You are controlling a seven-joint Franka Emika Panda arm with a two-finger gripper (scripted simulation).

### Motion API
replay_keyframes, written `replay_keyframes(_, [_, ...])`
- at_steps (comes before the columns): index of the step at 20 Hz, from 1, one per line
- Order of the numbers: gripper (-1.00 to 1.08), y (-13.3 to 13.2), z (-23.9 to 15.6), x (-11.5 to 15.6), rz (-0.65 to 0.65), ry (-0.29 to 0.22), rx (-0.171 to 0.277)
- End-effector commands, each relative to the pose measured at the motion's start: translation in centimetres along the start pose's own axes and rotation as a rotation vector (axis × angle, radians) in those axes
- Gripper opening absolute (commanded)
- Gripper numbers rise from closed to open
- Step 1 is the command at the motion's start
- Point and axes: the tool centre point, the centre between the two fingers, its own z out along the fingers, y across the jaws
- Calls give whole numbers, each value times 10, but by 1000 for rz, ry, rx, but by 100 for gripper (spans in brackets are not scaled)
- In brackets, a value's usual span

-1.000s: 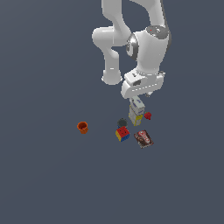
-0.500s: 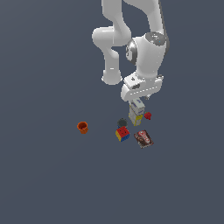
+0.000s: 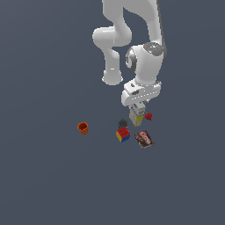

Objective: Pick up a designated object from a clutter of objects.

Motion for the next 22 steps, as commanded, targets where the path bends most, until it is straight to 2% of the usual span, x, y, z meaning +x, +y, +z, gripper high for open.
replay_keyframes(1, [-100, 0, 1, 0, 0, 1, 0])
replay_keyframes(14, [-100, 0, -1, 0, -1, 2, -1])
replay_keyframes(22, [-100, -4, -28, -2, -1, 2, 0])
